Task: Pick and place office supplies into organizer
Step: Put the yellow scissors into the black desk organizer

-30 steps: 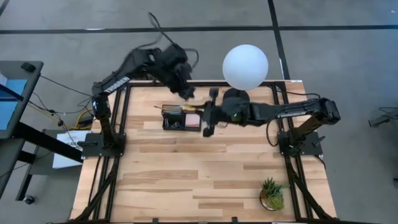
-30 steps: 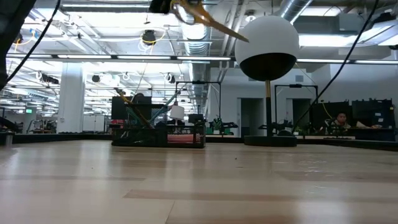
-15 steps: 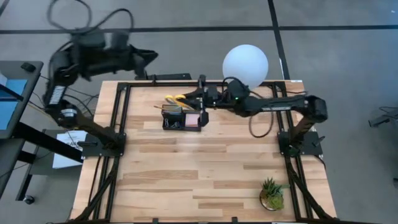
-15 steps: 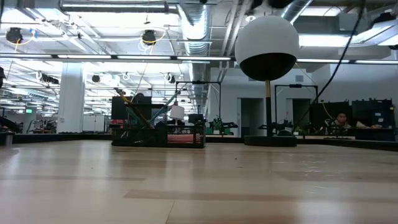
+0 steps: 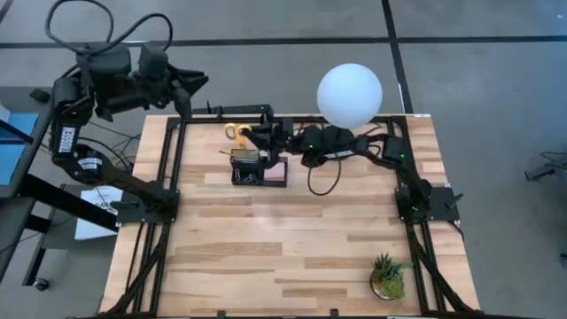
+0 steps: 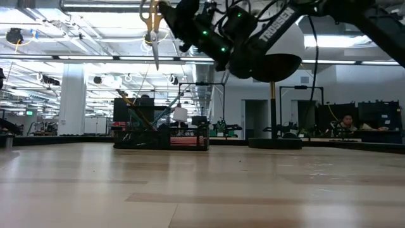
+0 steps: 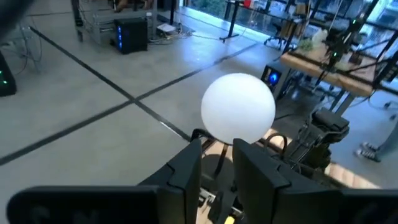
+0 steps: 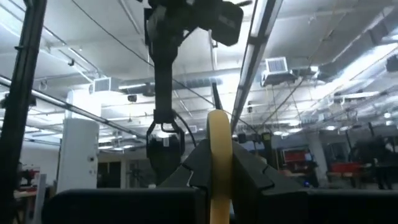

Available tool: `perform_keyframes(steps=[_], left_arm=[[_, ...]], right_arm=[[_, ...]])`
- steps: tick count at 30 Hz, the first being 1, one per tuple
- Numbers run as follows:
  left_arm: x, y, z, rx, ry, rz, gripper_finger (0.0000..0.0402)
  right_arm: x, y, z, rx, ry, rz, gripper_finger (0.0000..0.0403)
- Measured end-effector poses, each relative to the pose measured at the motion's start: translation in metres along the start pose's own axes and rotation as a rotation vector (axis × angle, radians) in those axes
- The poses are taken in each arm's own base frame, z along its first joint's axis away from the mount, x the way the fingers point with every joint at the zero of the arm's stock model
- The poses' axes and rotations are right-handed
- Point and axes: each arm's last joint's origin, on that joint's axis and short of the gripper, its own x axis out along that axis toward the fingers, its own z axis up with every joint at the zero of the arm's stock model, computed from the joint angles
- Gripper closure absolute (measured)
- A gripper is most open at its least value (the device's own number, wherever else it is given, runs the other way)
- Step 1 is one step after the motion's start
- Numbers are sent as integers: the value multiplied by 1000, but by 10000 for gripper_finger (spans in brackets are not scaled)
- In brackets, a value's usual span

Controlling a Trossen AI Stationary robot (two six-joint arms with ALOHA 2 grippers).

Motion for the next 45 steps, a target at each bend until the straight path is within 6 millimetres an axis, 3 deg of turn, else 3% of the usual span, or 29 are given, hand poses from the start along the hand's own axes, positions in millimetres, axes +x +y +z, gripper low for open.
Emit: perform_keyframes(steps=[4,17,27,39,45], left_arm=[[4,0,-5,23,50,14,317],[8,0,-9,37,97,27,317],[11,1,-15,51,162,43,317],[31,-4,-19,37,218,54,317],[34,-6,-20,38,233,33,317]], right_arm=[[4,-3,-9,-24,-6,2,378],[-4,-19,-35,-70,266,-98,378],[-8,-28,-38,-114,316,-140,378],[-7,-8,-58,-138,471,-123,378],[-9,-9,-62,-161,537,-122,378]])
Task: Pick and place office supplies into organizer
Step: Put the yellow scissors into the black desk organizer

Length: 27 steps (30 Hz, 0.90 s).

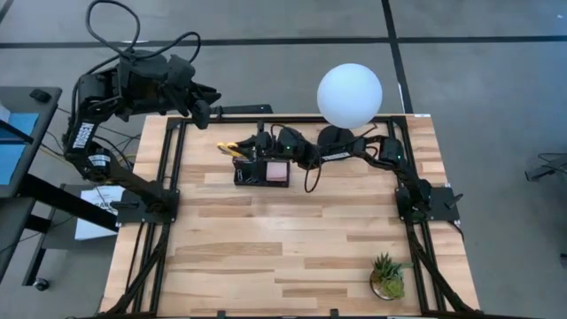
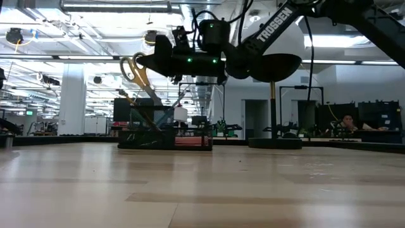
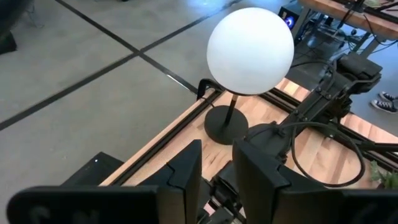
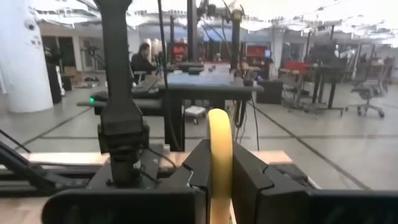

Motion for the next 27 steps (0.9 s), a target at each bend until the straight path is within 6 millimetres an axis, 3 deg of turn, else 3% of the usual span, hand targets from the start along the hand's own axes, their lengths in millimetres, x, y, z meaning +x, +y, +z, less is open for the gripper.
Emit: perform_keyframes(steps=[7,11,21,27], left_arm=[[-2,0,0,0,-2,-3,317],[-2,0,-1,1,2,-3,317],[-2,0,-1,7,4,-8,317],[-2,1,-4,18,33,1,317]], right_arm=[[-1,-4,-12,16,136,-55,378],[-3,-4,-21,26,205,-61,356],[-3,-4,-23,34,221,-76,367],[-3,-4,-22,37,213,-75,321]])
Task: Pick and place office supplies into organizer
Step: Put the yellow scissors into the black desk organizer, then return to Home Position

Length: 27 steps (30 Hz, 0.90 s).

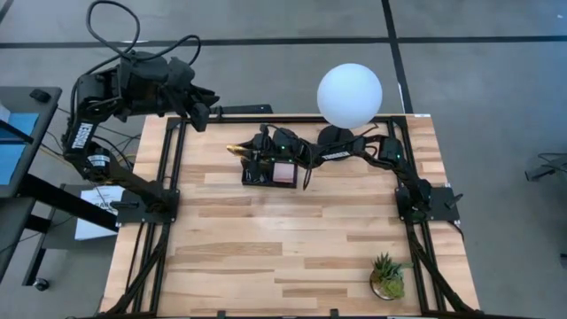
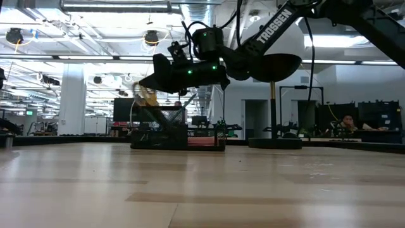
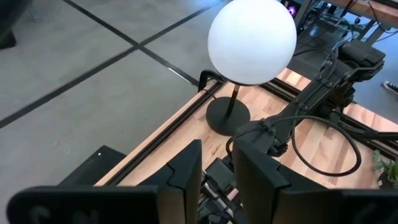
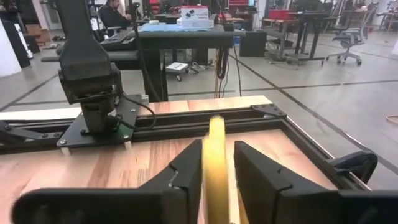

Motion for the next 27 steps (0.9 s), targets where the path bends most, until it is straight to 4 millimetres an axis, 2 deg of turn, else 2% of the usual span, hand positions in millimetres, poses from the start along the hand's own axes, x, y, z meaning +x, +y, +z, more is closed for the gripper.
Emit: perform_keyframes(steps=[10,15,18,21,24,27], left_arm=[[0,0,-1,-12,12,4,317],[0,1,-1,-17,9,10,317],[-4,1,-1,-21,-7,6,317],[-15,5,-1,-24,-34,-2,317],[-33,10,-4,-25,-69,-11,317],[-54,17,-10,30,-98,-4,317]], right_arm=[[0,0,3,-12,-35,-4,267],[-5,-1,26,-24,-126,-9,258],[-14,-1,53,-32,-184,-10,257],[-32,3,95,-44,-275,-7,260],[-61,9,149,-57,-383,6,264],[-98,18,193,-80,-371,88,267]])
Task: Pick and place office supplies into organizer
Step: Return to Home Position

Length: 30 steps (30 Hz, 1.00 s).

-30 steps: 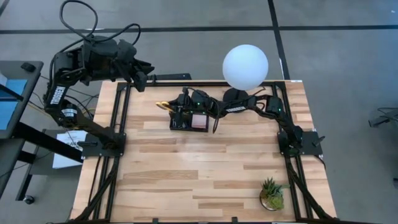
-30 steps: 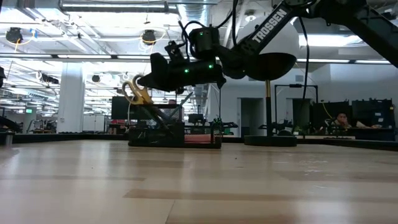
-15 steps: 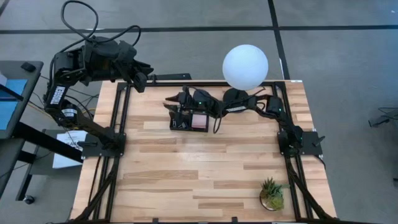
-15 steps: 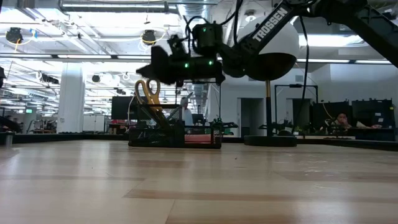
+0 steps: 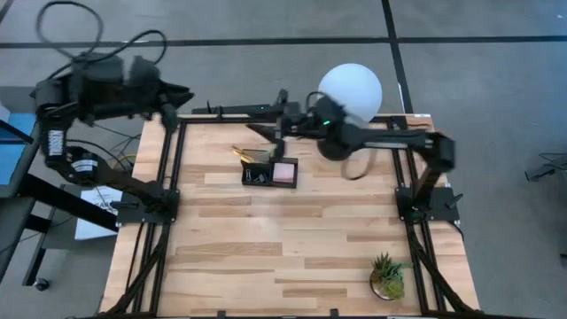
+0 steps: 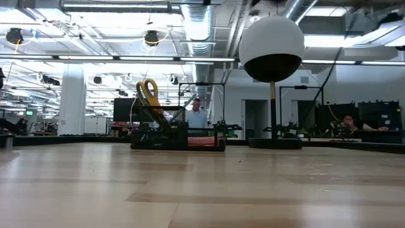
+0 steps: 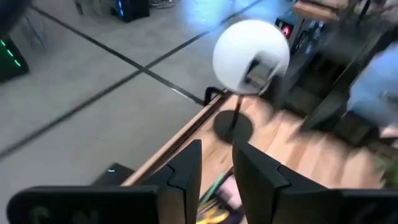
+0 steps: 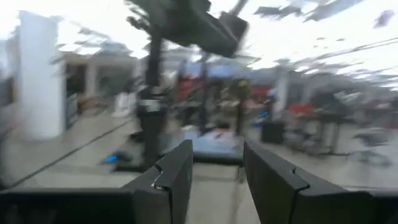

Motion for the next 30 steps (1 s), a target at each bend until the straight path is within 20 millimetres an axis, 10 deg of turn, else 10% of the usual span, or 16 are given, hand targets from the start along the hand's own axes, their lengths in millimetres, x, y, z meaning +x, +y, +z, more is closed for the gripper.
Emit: perform_keyframes(steps=[7,14,19,30], left_arm=[[-46,18,-26,47,48,-8,317],[-89,36,-66,51,-5,-99,317],[-88,45,-111,14,-136,-160,317],[-1,33,-214,-7,-557,-604,317]], right_arm=[[-79,20,102,55,191,115,271],[-164,33,146,226,399,106,271],[-187,48,124,142,404,147,271],[-220,63,25,350,306,178,272]])
